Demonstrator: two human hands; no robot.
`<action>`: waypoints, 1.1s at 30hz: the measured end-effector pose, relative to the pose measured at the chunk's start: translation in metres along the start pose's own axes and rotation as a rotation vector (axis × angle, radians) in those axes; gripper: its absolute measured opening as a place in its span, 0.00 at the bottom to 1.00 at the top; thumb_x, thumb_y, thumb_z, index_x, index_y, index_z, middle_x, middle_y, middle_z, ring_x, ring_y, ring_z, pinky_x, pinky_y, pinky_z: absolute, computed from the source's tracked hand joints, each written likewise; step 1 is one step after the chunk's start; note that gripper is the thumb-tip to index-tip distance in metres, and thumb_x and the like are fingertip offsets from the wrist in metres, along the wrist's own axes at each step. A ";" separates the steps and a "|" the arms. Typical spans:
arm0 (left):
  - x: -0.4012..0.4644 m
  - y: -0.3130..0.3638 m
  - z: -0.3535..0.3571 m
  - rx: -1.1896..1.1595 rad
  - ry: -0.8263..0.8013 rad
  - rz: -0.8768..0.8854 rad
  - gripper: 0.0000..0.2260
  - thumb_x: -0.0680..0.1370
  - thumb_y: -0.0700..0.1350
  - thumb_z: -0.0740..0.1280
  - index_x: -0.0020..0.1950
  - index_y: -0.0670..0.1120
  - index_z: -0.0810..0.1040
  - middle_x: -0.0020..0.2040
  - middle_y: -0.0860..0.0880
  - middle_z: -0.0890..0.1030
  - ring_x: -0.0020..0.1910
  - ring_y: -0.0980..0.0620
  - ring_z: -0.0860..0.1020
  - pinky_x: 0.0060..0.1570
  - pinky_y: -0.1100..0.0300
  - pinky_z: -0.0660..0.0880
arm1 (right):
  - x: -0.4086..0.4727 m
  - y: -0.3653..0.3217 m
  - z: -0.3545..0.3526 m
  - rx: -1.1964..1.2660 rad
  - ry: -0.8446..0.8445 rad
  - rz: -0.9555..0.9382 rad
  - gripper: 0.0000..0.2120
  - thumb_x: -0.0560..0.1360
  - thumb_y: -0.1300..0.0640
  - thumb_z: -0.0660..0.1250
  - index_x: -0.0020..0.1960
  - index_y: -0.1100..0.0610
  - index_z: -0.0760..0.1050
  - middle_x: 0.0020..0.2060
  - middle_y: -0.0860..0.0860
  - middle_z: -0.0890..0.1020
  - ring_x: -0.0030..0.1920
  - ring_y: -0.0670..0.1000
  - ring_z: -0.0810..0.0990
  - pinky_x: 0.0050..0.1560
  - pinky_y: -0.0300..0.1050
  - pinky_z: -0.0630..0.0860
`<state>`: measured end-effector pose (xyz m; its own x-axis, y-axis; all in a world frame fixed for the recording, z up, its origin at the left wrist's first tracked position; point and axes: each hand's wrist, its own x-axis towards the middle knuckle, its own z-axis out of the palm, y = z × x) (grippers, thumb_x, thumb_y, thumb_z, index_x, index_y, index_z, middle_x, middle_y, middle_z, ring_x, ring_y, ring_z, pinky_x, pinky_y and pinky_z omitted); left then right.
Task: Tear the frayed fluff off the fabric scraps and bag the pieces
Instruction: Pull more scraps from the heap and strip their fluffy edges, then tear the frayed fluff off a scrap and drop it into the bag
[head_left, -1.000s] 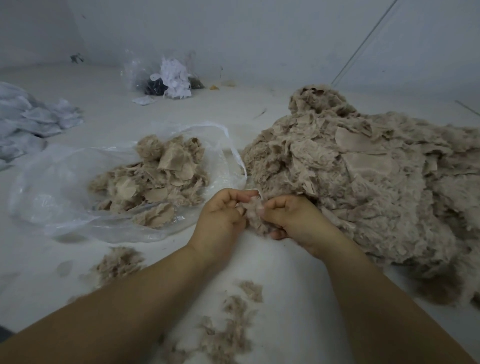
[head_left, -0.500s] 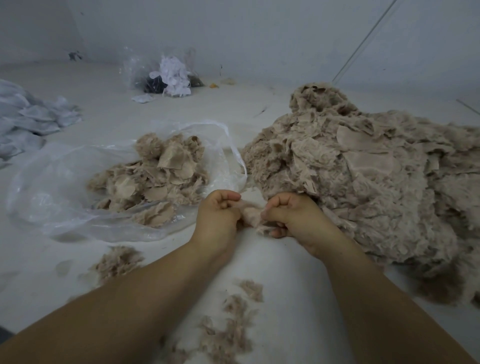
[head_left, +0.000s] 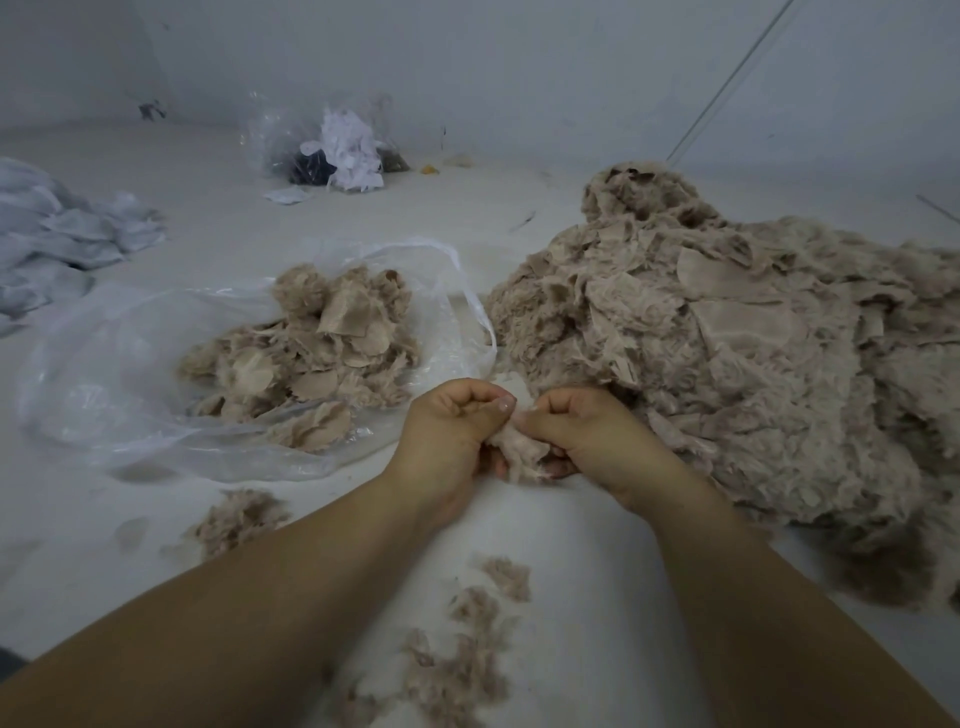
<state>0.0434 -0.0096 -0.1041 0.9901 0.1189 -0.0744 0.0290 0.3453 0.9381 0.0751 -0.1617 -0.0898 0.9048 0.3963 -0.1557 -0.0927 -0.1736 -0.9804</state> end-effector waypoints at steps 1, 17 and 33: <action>0.000 -0.001 0.001 -0.012 0.029 0.004 0.04 0.78 0.33 0.67 0.42 0.38 0.79 0.32 0.41 0.80 0.25 0.48 0.77 0.22 0.62 0.72 | 0.000 0.001 0.000 -0.008 -0.003 -0.001 0.11 0.75 0.58 0.72 0.35 0.55 0.76 0.28 0.51 0.77 0.28 0.44 0.76 0.30 0.37 0.76; -0.005 0.020 -0.003 0.253 -0.334 -0.254 0.04 0.72 0.33 0.72 0.43 0.35 0.78 0.33 0.38 0.81 0.23 0.49 0.78 0.21 0.63 0.72 | 0.000 0.001 0.000 0.098 0.061 -0.001 0.15 0.76 0.55 0.70 0.46 0.69 0.76 0.34 0.60 0.82 0.31 0.53 0.81 0.33 0.42 0.78; -0.004 0.032 -0.013 0.418 -0.215 -0.390 0.15 0.72 0.51 0.74 0.38 0.41 0.77 0.27 0.43 0.76 0.16 0.53 0.67 0.16 0.68 0.57 | 0.004 0.008 -0.002 0.047 0.087 -0.012 0.10 0.72 0.56 0.75 0.41 0.62 0.77 0.33 0.57 0.77 0.29 0.48 0.77 0.31 0.37 0.76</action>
<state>0.0384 0.0134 -0.0788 0.8999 -0.1484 -0.4101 0.4033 -0.0745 0.9120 0.0787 -0.1633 -0.0975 0.9384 0.3180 -0.1350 -0.0994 -0.1257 -0.9871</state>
